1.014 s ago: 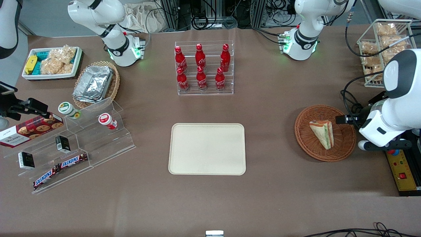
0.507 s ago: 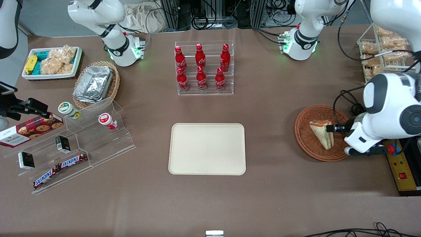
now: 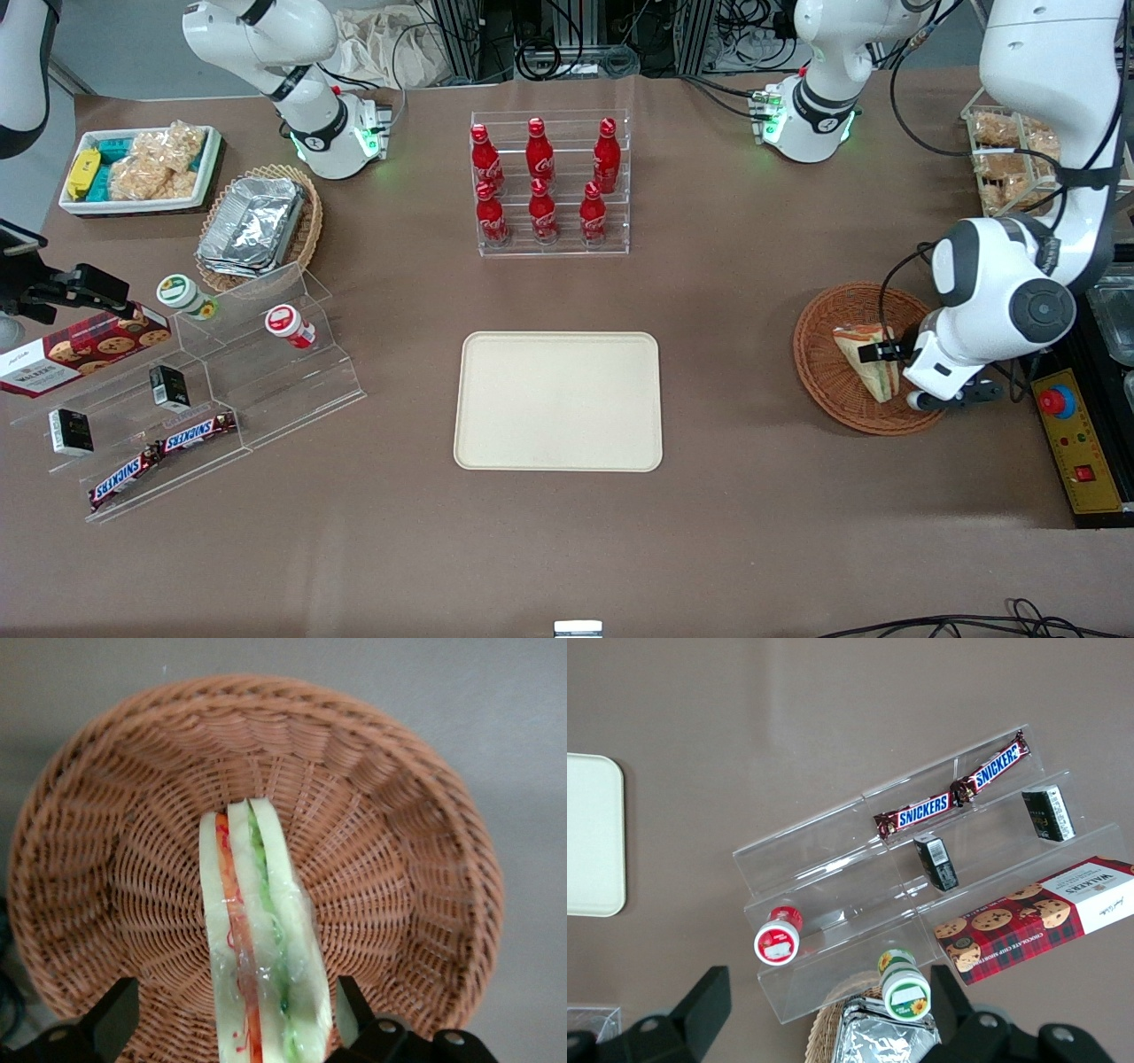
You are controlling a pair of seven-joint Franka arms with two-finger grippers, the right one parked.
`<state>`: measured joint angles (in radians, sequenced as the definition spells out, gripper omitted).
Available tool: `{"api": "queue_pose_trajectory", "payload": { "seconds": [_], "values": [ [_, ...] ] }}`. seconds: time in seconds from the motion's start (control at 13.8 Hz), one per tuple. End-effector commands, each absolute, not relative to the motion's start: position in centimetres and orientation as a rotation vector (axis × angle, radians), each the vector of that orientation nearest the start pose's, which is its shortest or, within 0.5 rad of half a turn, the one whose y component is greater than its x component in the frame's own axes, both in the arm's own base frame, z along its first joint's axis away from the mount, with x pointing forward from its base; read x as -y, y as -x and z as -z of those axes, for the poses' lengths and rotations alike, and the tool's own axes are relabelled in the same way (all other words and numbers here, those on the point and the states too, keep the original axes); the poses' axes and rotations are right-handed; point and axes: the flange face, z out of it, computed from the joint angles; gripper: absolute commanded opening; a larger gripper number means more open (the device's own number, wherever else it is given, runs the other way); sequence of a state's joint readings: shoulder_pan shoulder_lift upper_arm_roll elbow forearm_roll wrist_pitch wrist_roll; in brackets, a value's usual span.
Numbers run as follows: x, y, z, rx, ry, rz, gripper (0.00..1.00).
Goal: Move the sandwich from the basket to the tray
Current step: 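Close the left gripper on the wrapped sandwich and lift it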
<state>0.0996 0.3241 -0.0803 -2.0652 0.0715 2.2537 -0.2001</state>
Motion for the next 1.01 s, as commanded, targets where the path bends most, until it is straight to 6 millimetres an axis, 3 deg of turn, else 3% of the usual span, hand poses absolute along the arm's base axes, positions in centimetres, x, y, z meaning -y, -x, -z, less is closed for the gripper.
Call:
{"api": "queue_pose_trajectory", "payload": {
  "seconds": [0.0,0.14,0.36,0.43,0.51,0.65,0.72,0.94],
  "values": [
    [-1.3,-56.4,-25.6,0.380,3.089,-0.166,0.99],
    [-1.2,-56.3,-25.1,0.381,3.087,-0.180,0.93],
    [-0.8,-56.6,-25.4,0.370,3.091,-0.168,0.30],
    [-0.5,-56.7,-25.8,0.359,3.093,-0.161,0.12],
    [0.0,-56.9,-26.6,0.345,3.094,-0.158,0.00],
    [2.2,-58.1,-30.6,0.288,3.102,-0.156,0.00],
    [3.1,-59.2,-33.7,0.266,3.100,-0.179,0.00],
    [5.4,-62.3,-45.7,0.220,3.100,-0.238,0.00]
  ]
}}
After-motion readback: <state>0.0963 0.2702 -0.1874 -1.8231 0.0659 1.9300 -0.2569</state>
